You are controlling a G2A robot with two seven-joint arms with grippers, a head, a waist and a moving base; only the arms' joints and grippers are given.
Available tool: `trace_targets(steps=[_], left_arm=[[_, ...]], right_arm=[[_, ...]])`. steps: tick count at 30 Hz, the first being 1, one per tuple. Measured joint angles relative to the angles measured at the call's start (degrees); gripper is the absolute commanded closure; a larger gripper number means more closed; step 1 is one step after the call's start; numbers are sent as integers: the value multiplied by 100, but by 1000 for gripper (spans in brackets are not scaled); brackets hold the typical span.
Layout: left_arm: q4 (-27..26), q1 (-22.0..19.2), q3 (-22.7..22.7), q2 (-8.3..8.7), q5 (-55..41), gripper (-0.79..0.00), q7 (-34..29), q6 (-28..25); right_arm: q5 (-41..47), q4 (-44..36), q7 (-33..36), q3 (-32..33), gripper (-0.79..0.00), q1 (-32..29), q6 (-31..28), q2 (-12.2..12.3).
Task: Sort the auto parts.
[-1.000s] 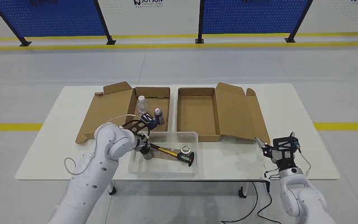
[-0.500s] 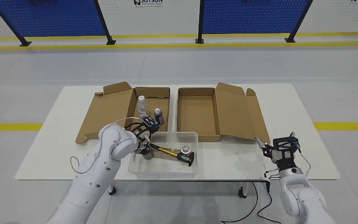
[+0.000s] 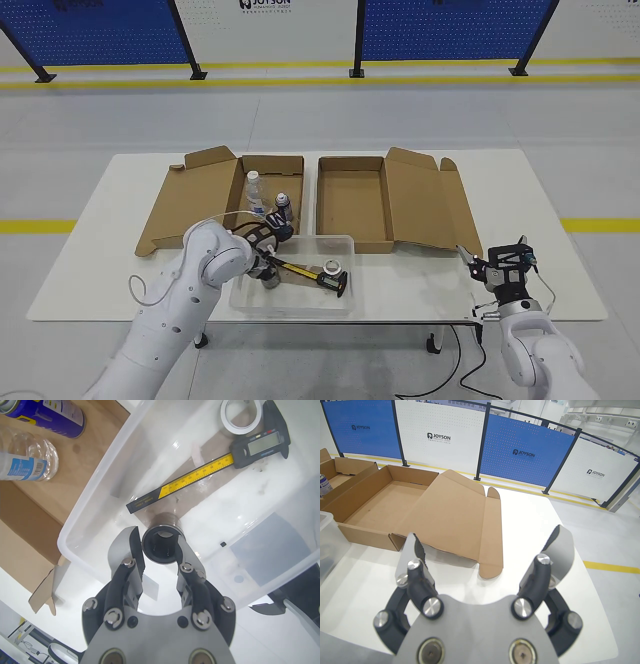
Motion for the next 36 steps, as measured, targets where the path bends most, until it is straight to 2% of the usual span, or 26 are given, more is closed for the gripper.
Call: trace_targets(steps=[18,36], left_arm=[[469,-282,34,48,-109,-292,103,37],[1088,-493,394,15,-382,-234,262,38]], right_arm=[[0,0,0,0,-785,0,0,0],[0,0,0,0,-785,0,0,0]])
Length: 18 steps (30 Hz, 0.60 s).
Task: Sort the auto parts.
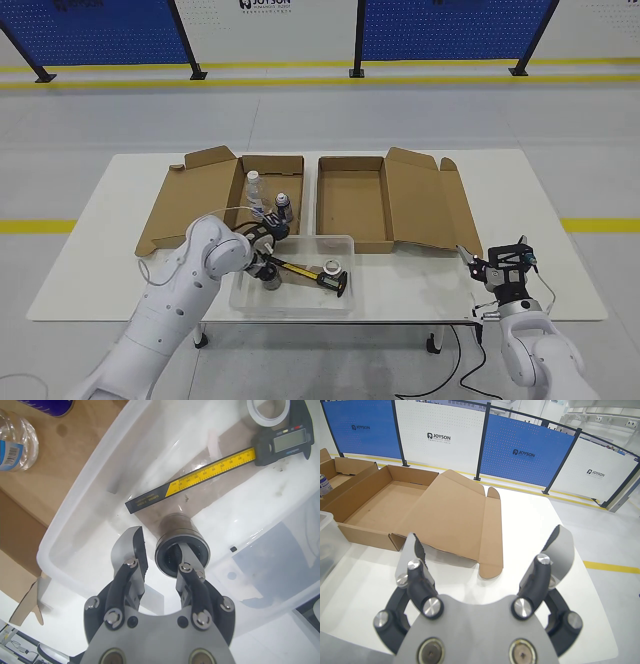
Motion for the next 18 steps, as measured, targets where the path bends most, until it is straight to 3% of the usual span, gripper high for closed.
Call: trace_targets(steps=[8,11,18], left_arm=[[299,-101,158,-30,-171,-157,115,50],[379,-130,190,-33,-222,0,141,50],[397,-155,218,-20,-281,0,188,58]], right_arm=[[0,0,0,0,-785,0,0,0],[0,0,0,0,-785,0,0,0],[0,0,0,0,-785,0,0,0]])
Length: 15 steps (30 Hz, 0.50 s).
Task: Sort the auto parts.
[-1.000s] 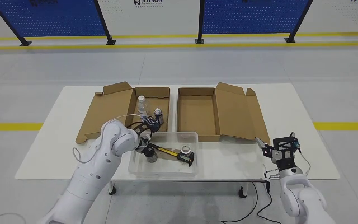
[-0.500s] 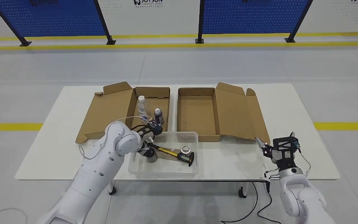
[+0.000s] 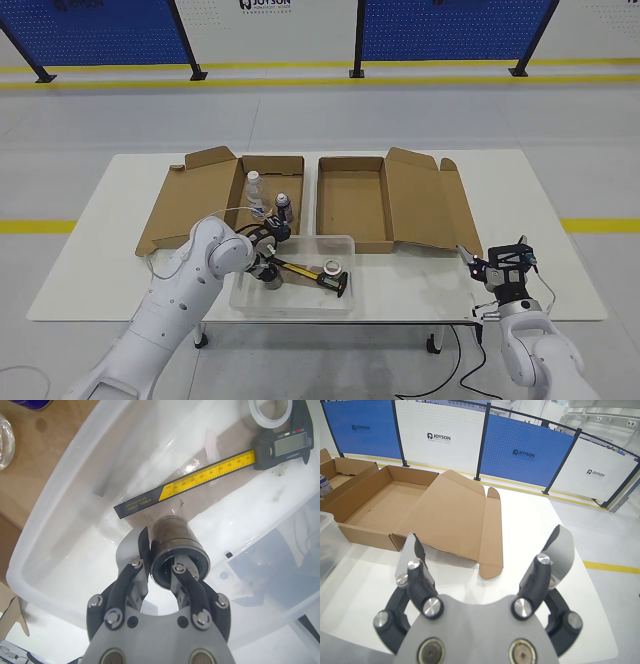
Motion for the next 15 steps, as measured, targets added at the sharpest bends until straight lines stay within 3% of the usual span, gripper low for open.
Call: trace_targets(steps=[15], left_arm=[[-857,302,-143,119,-131,0,-40,-25]], right_arm=[[0,0,0,0,-785,0,0,0]])
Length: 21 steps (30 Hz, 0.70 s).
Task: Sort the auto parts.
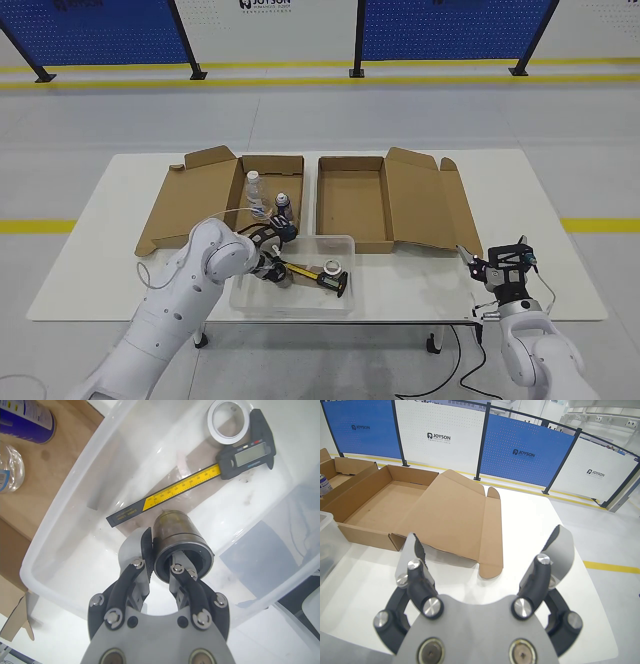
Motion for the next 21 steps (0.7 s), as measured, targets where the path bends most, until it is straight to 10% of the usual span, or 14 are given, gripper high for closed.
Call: trace_targets(steps=[21], left_arm=[[-1468,499,-265,215,-709,0,-592,-121]], right_arm=[[0,0,0,0,-785,0,0,0]])
